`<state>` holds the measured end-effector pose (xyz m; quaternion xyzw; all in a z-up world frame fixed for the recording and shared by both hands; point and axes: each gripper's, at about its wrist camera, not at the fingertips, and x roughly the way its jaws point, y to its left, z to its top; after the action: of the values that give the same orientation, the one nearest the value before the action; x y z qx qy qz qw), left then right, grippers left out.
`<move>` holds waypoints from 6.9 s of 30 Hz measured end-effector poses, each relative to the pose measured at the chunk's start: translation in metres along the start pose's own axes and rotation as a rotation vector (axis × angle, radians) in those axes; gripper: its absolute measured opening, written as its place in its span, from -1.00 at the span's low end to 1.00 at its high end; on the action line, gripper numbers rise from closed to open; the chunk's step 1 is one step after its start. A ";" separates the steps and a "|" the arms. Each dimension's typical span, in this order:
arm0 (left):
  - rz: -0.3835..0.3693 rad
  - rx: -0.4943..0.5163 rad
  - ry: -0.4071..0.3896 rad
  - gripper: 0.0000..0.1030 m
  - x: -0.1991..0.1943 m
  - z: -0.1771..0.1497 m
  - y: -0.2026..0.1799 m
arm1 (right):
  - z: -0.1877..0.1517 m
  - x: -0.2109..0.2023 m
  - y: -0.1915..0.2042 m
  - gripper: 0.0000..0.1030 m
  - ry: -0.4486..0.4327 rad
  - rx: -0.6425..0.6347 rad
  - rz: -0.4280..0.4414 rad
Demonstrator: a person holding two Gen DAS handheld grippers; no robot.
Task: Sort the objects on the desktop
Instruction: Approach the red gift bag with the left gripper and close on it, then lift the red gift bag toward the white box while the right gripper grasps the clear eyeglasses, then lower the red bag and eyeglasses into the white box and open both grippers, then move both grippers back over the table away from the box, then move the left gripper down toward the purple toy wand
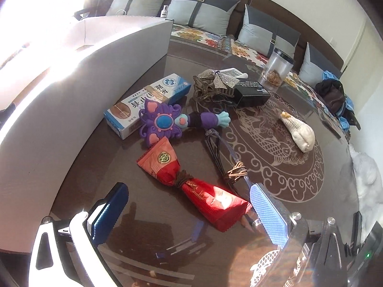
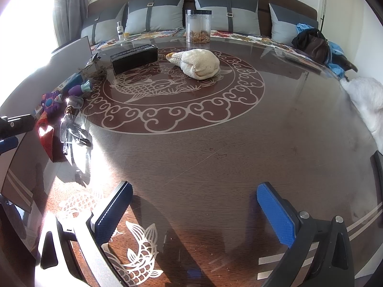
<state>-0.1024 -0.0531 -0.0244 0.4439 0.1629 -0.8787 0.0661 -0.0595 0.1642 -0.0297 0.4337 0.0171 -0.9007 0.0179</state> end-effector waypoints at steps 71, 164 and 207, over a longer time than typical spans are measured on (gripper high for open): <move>-0.167 0.203 0.035 -0.64 -0.041 -0.020 0.042 | 0.099 0.018 0.131 0.45 0.153 -0.272 0.422; 0.005 0.388 0.022 1.00 0.041 -0.042 -0.084 | 0.052 0.041 -0.012 1.00 0.051 -0.024 0.022; 0.005 0.389 0.022 1.00 0.041 -0.042 -0.085 | 0.052 0.041 -0.013 1.00 0.052 -0.022 0.020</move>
<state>-0.1172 0.0423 -0.0612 0.4582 -0.0102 -0.8885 -0.0204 -0.1260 0.1738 -0.0294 0.4570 0.0231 -0.8886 0.0311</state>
